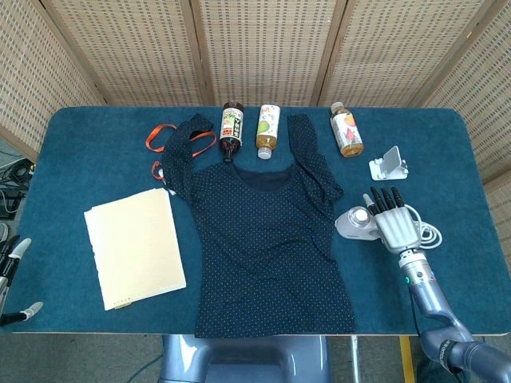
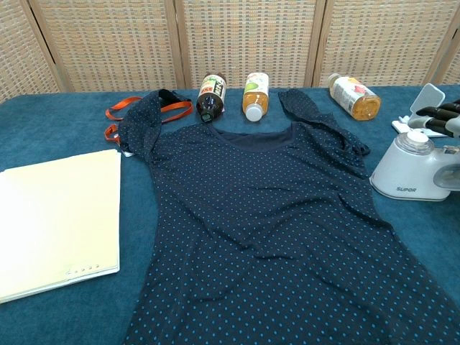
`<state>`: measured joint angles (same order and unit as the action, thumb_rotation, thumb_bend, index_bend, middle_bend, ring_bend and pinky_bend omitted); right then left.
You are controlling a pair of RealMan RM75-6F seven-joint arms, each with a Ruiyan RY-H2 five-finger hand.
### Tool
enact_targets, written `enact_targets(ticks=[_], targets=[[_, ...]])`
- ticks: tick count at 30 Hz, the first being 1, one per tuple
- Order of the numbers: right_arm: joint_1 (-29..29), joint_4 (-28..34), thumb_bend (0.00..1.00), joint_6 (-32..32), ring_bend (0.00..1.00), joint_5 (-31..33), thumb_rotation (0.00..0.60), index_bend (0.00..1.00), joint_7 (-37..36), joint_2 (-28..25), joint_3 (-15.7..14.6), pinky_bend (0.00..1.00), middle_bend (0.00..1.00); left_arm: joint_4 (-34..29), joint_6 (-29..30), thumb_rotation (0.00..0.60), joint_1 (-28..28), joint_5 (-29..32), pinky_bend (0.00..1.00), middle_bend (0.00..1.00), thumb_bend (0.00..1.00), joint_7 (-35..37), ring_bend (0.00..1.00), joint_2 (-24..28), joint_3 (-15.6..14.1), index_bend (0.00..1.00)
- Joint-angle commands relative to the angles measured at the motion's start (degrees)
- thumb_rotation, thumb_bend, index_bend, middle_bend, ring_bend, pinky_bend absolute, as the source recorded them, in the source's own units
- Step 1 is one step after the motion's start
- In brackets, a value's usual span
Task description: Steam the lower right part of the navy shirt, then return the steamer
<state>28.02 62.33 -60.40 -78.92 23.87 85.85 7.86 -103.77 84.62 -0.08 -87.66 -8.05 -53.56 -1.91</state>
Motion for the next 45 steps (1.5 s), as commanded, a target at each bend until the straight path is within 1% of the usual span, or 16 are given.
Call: enact_targets(ticks=[1, 7, 14, 20, 25, 27, 29, 30, 31, 32, 33, 35, 38, 41, 44, 45], targets=[[-0.20, -0.46, 0.51, 0.36, 0.00, 0.67, 0.600, 0.00, 0.60, -0.39, -0.19, 0.00, 0.00, -0.06, 0.12, 0.600, -0.03, -0.11, 0.00, 0.00, 0.00, -0.04, 0.00, 0.01, -0.04, 0.00], [0.11, -2.00, 0.51, 1.89, 0.00, 2.19, 0.600, 0.00, 2.59, -0.17, -0.43, 0.00, 0.00, -0.03, 0.40, 0.600, -0.13, -0.43, 0.00, 0.00, 0.00, 0.03, 0.00, 0.01, -0.18, 0.00], [1.88, -4.91, 0.51, 4.60, 0.00, 3.66, 0.600, 0.00, 3.83, 1.65, -0.09, 0.00, 0.00, -0.22, 0.55, 0.600, -0.15, -0.40, 0.00, 0.00, 0.00, -0.20, 0.00, -0.04, -0.20, 0.00], [3.26, -7.27, 0.51, 6.24, 0.00, 4.92, 0.600, 0.00, 4.00, 3.32, 0.47, 0.00, 0.00, -0.25, 0.48, 0.600, -0.10, -0.19, 0.00, 0.00, 0.00, -0.17, 0.00, -0.05, -0.17, 0.00], [4.11, -8.16, 0.51, 6.73, 0.00, 5.53, 0.600, 0.00, 2.61, 4.08, 1.23, 0.00, 0.00, -0.27, 0.31, 0.600, 0.01, 0.12, 0.00, 0.00, 0.00, -0.06, 0.00, -0.03, -0.07, 0.00], [4.53, -8.31, 0.52, 6.93, 0.00, 5.71, 0.600, 0.02, 1.76, 4.17, 1.64, 0.00, 0.01, -0.19, 0.15, 0.600, 0.08, 0.31, 0.00, 0.00, 0.00, 0.03, 0.00, -0.02, -0.04, 0.00], [5.06, -8.66, 0.54, 7.17, 0.01, 5.63, 0.600, 0.07, 0.65, 4.27, 1.91, 0.00, 0.05, -0.11, 0.04, 0.600, 0.15, 0.36, 0.00, 0.00, 0.00, 0.03, 0.00, -0.03, -0.03, 0.00], [5.31, -8.99, 0.56, 7.29, 0.05, 5.47, 0.600, 0.13, -0.05, 4.37, 1.93, 0.00, 0.11, -0.08, 0.01, 0.600, 0.18, 0.35, 0.00, 0.00, 0.00, 0.05, 0.00, -0.04, -0.03, 0.00], [5.47, -9.17, 0.58, 7.40, 0.12, 5.35, 0.600, 0.19, -0.67, 4.46, 1.94, 0.02, 0.17, -0.06, 0.00, 0.600, 0.19, 0.36, 0.00, 0.00, 0.00, 0.08, 0.00, -0.04, -0.04, 0.00], [5.71, -9.49, 0.60, 7.59, 0.18, 5.09, 0.600, 0.23, -1.69, 4.58, 1.89, 0.05, 0.22, -0.03, -0.03, 0.600, 0.21, 0.40, 0.00, 0.00, 0.00, 0.16, 0.00, -0.04, -0.03, 0.00], [5.85, -9.67, 0.62, 7.70, 0.25, 4.91, 0.600, 0.28, -2.56, 4.67, 1.87, 0.11, 0.27, -0.02, -0.03, 0.600, 0.22, 0.43, 0.00, 0.00, 0.00, 0.19, 0.00, -0.03, -0.02, 0.00], [6.19, -9.88, 0.68, 8.32, 0.41, 4.23, 0.600, 0.39, -5.41, 4.71, 1.61, 0.32, 0.39, 0.04, -0.09, 0.600, 0.24, 0.56, 0.00, 0.00, 0.00, 0.27, 0.00, -0.01, 0.00, 0.00], [6.63, -9.18, 0.78, 9.87, 0.56, 3.39, 0.600, 0.53, -9.80, 4.07, 1.19, 0.55, 0.50, 0.05, -0.19, 0.600, 0.29, 0.68, 0.00, 0.00, 0.00, 0.35, 0.00, 0.00, 0.02, 0.00], [7.13, -9.00, 0.89, 10.08, 0.65, 0.99, 0.600, 0.64, -15.13, 3.10, 0.26, 0.70, 0.59, -0.05, -0.38, 0.600, 0.41, 0.74, 0.00, 0.00, 0.00, 0.23, 0.00, -0.02, 0.03, 0.00], [7.49, -9.57, 0.97, 9.58, 0.70, -1.00, 0.600, 0.75, -18.67, 2.29, -0.52, 0.81, 0.64, -0.12, -0.54, 0.600, 0.48, 0.90, 0.00, 0.00, 0.00, 0.22, 0.00, 0.02, 0.02, 0.00], [7.58, -9.80, 0.98, 9.33, 0.71, -1.49, 0.600, 0.77, -19.43, 2.01, -0.68, 0.83, 0.65, -0.09, -0.54, 0.600, 0.48, 0.92, 0.00, 0.00, 0.00, 0.28, 0.00, 0.04, 0.02, 0.00]])
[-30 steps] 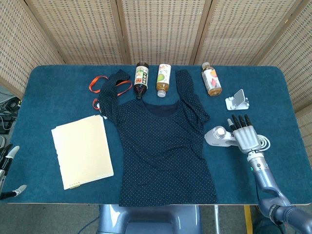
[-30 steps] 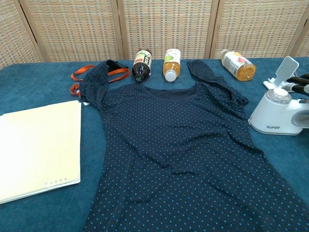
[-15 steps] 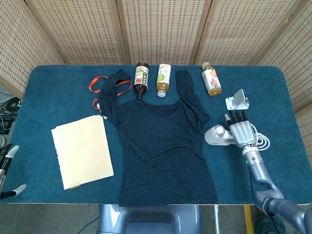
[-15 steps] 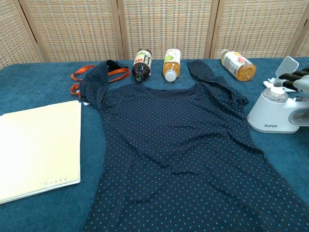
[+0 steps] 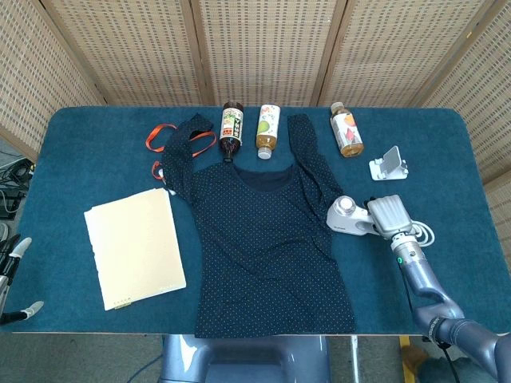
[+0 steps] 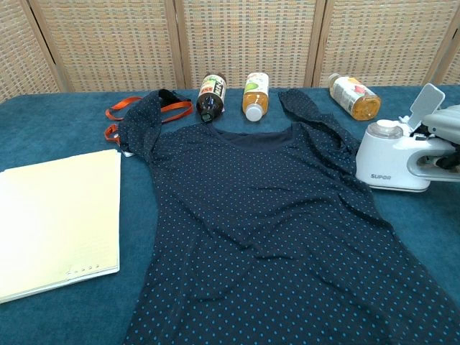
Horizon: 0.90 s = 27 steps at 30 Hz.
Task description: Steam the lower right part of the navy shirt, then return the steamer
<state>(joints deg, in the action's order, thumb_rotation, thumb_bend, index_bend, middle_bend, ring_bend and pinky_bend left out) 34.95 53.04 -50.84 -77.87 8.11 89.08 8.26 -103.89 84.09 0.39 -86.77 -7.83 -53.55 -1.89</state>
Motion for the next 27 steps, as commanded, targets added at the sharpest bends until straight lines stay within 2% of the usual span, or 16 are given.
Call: enact_targets(ticks=[1, 4, 8, 17, 22, 27], targets=[[0.73, -0.59, 0.99, -0.56, 0.72, -3.21, 0.600, 0.80, -5.00, -1.73, -1.32, 0.86, 0.66, 0.08, 0.01, 0.600, 0.02, 0.05, 0.00, 0.00, 0.00, 0.12, 0.00, 0.04, 0.02, 0.00], [0.80, -0.84, 1.00, -2.28, 0.74, -4.95, 0.600, 0.82, -7.28, -3.11, -1.79, 0.92, 0.67, 0.03, -0.04, 0.600, 0.07, 0.03, 0.00, 0.00, 0.00, 0.23, 0.00, 0.07, 0.01, 0.00], [0.86, -0.65, 1.00, -6.65, 0.75, -8.00, 0.600, 0.83, -10.10, -5.99, -2.14, 0.93, 0.67, -0.22, -0.26, 0.600, 0.21, 0.09, 0.00, 0.00, 0.00, 0.36, 0.00, 0.18, 0.01, 0.00], [3.40, -1.04, 1.00, -18.89, 0.76, -13.91, 0.600, 0.83, -13.20, -10.33, 0.31, 0.95, 0.67, -0.13, -0.93, 0.600, 0.57, 0.56, 0.00, 0.00, 0.00, 0.85, 0.00, 0.29, 0.07, 0.00], [7.34, 2.26, 1.00, -19.38, 0.76, -16.75, 0.600, 0.83, -9.82, -11.08, 0.88, 0.95, 0.67, 0.28, -1.44, 0.600, 0.86, 1.52, 0.00, 0.00, 0.00, 1.46, 0.00, 0.31, 0.41, 0.00], [11.05, 4.62, 1.00, -16.81, 0.76, -17.05, 0.600, 0.83, -7.17, -8.75, 1.66, 0.95, 0.67, 0.66, -2.25, 0.600, 1.29, 2.55, 0.00, 0.00, 0.00, 1.72, 0.00, 0.28, 0.74, 0.00]])
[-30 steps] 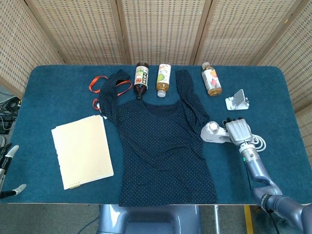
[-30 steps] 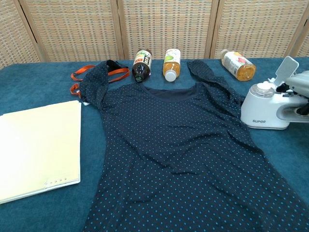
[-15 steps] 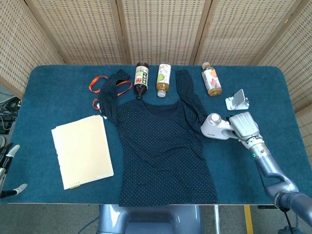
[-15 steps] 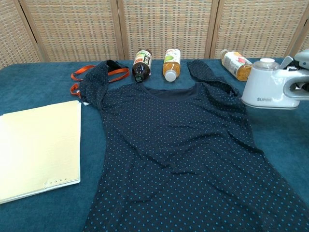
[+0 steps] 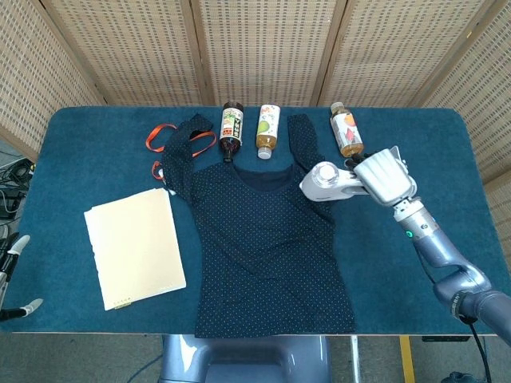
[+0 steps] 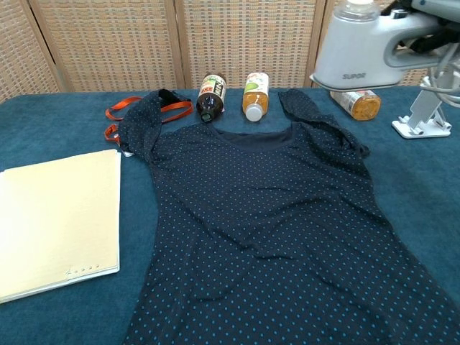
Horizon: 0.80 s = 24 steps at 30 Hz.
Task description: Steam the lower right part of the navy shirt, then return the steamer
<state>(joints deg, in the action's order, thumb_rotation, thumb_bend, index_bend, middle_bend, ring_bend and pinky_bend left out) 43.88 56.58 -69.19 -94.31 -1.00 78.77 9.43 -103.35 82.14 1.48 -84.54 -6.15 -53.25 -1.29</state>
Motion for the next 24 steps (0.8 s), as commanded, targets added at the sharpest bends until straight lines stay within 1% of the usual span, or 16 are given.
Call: enact_targets(ticks=[1, 4, 8, 10, 15, 17, 20, 24], targets=[[2.90, 0.97, 1.00, 2.04, 0.76, -0.88, 0.600, 0.83, 2.81, 2.38, 0.44, 0.95, 0.67, 0.18, -0.48, 0.600, 0.30, 0.58, 0.00, 0.00, 0.00, 0.01, 0.00, -0.05, 0.23, 0.00], [5.56, -0.13, 1.00, 4.13, 0.76, -2.25, 0.600, 0.83, 4.54, 5.68, -0.42, 0.95, 0.67, 0.21, -1.02, 0.600, 0.53, 1.42, 0.00, 0.00, 0.00, -0.18, 0.00, -0.12, 0.40, 0.00], [8.00, -1.76, 1.00, 5.77, 0.76, -4.06, 0.600, 0.83, 3.85, 9.50, -1.93, 0.95, 0.68, 0.10, -1.15, 0.600, 0.61, 1.94, 0.00, 0.00, 0.00, -0.20, 0.00, -0.13, 0.56, 0.00], [9.26, -3.36, 1.00, 5.68, 0.77, -5.51, 0.600, 0.84, 2.97, 12.22, -2.88, 0.95, 0.68, 0.00, -1.21, 0.600, 0.65, 2.31, 0.00, 0.00, 0.00, -0.26, 0.00, -0.14, 0.68, 0.00], [11.54, -7.97, 1.00, 4.28, 0.77, -8.71, 0.600, 0.84, -2.34, 18.25, -5.57, 0.95, 0.68, 0.23, -2.10, 0.600, 0.95, 3.67, 0.00, 0.00, 0.00, -0.62, 0.00, -0.40, 0.87, 0.00], [11.91, -9.03, 1.00, 3.70, 0.77, -9.30, 0.600, 0.84, -2.93, 19.64, -5.96, 0.95, 0.68, 0.31, -2.36, 0.600, 1.07, 3.95, 0.00, 0.00, 0.00, -0.77, 0.00, -0.47, 0.90, 0.00], [12.46, -11.64, 1.00, 2.97, 0.77, -9.70, 0.600, 0.84, -3.08, 23.21, -6.27, 0.95, 0.68, 0.46, -2.96, 0.600, 1.38, 4.55, 0.00, 0.00, 0.00, -1.16, 0.00, -0.72, 1.03, 0.00], [12.87, -16.56, 1.00, 2.90, 0.77, -9.31, 0.600, 0.84, -2.83, 28.12, -6.51, 0.95, 0.68, 0.56, -3.57, 0.600, 1.73, 5.22, 0.00, 0.00, 0.00, -1.80, 0.00, -1.03, 1.15, 0.00]])
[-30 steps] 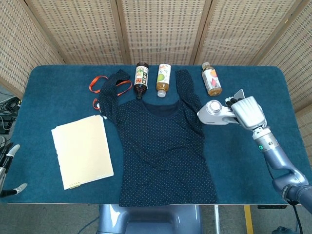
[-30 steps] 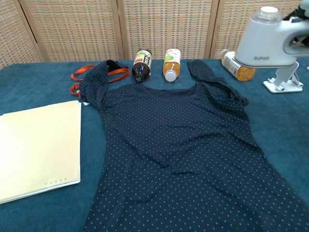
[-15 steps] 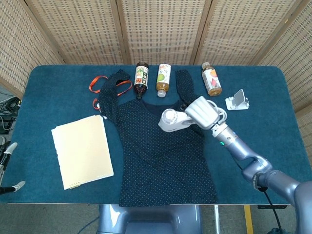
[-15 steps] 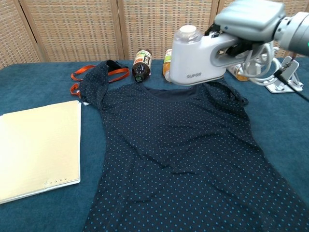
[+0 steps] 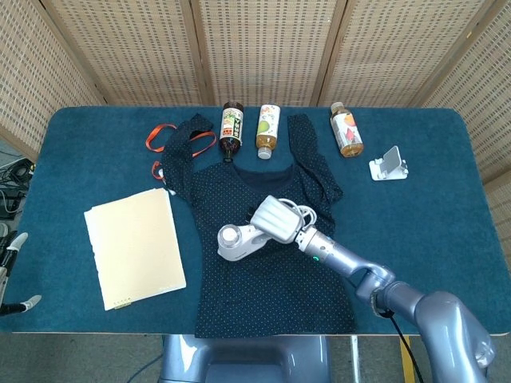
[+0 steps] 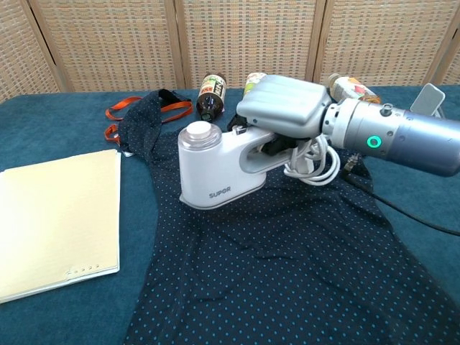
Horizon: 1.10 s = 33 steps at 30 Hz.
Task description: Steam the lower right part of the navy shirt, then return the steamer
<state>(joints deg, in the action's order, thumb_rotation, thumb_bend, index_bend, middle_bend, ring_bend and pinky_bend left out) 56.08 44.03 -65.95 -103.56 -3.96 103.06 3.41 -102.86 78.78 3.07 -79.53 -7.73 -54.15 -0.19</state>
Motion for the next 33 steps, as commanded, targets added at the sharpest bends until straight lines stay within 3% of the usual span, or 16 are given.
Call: enact_targets(ticks=[1, 7, 16, 33], targets=[[0.76, -5.09, 1.00, -0.21, 0.77, 0.06, 0.600, 0.84, 0.22, 4.67, -0.55, 0.95, 0.68, 0.09, -0.33, 0.600, 0.20, 0.32, 0.00, 0.00, 0.00, -0.33, 0.00, -0.19, 0.05, 0.00], [0.88, -13.42, 1.00, 0.21, 0.77, 0.84, 0.600, 0.84, 0.27, 10.34, -1.33, 0.95, 0.68, 0.07, -0.45, 0.600, 0.37, 0.92, 0.00, 0.00, 0.00, -0.74, 0.00, -0.38, 0.22, 0.00], [-0.90, -21.73, 1.00, 0.68, 0.78, 0.43, 0.600, 0.84, -2.97, 13.45, -4.83, 0.95, 0.68, 0.20, -0.73, 0.600, 0.57, 1.36, 0.00, 0.00, 0.00, -0.90, 0.00, -0.54, 0.22, 0.00], [-5.30, -31.63, 1.00, -0.42, 0.78, 0.48, 0.600, 0.84, -9.94, 11.04, -8.80, 0.93, 0.68, 0.41, -1.04, 0.600, 0.85, 1.79, 0.00, 0.00, 0.00, -2.38, 0.00, -1.34, 0.02, 0.00]])
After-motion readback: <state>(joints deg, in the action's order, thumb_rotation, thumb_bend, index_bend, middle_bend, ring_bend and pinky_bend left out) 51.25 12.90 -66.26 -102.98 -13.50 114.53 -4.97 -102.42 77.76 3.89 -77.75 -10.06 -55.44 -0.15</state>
